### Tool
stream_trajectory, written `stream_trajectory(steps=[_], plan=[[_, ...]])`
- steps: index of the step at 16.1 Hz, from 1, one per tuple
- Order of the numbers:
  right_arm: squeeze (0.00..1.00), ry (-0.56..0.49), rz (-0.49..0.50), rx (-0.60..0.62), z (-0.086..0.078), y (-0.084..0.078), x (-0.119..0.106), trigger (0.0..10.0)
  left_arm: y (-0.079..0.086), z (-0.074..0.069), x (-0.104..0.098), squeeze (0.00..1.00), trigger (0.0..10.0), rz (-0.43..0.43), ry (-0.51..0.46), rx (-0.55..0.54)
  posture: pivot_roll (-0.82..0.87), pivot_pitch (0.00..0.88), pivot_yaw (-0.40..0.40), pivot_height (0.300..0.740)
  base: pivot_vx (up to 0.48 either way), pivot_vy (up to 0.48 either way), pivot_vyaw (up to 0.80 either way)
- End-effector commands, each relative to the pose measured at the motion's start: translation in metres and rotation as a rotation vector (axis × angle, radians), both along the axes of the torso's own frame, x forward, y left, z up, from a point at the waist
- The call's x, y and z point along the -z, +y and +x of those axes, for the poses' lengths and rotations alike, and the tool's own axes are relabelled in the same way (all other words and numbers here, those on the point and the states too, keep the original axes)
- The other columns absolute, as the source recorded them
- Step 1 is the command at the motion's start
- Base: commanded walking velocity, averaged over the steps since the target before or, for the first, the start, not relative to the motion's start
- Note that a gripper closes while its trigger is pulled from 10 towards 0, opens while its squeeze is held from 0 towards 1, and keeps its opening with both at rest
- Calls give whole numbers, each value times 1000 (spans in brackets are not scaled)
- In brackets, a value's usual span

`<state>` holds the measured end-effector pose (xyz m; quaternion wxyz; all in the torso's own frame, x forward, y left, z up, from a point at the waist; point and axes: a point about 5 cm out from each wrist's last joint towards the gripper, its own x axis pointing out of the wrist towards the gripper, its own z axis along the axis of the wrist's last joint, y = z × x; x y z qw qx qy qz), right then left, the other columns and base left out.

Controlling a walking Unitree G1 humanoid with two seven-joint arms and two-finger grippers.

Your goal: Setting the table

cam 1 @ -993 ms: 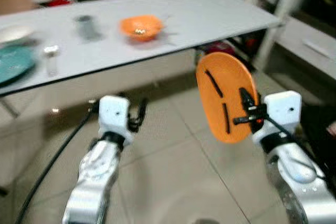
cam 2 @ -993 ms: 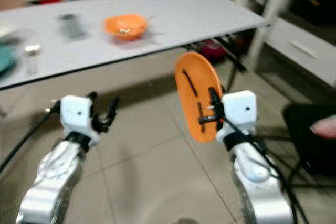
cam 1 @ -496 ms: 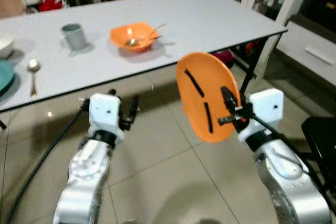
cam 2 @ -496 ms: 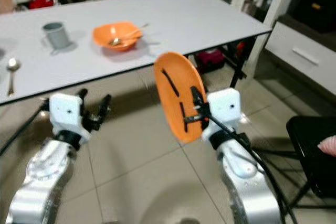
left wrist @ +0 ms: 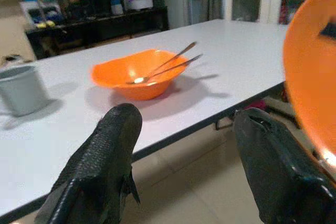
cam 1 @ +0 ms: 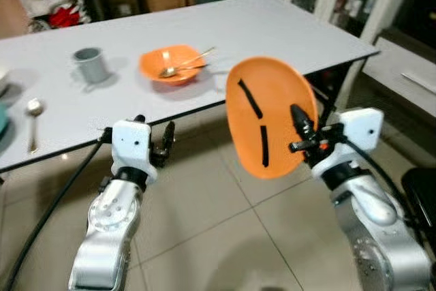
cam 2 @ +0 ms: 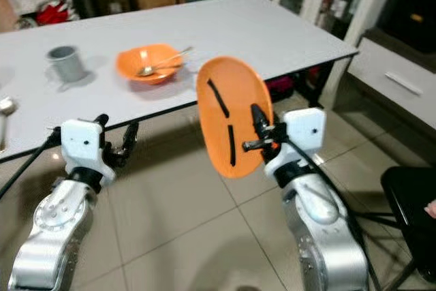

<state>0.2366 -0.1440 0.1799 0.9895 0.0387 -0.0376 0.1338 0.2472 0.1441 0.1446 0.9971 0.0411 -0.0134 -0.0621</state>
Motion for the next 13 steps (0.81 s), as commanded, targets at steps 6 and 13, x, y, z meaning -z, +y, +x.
stream_trajectory(steps=[6, 13], plan=[[0, -17, 5, -174, -4, 18, -6, 10000, 14, -5, -8, 0, 10000, 24, -18, -35, -33, 0, 26, 740, 369, 0, 267], [0, 6, 86, -216, -2, 20, -5, 10000, 18, -9, -6, 0, 10000, 32, -13, -45, -42, 0, 33, 740, 354, 0, 343]])
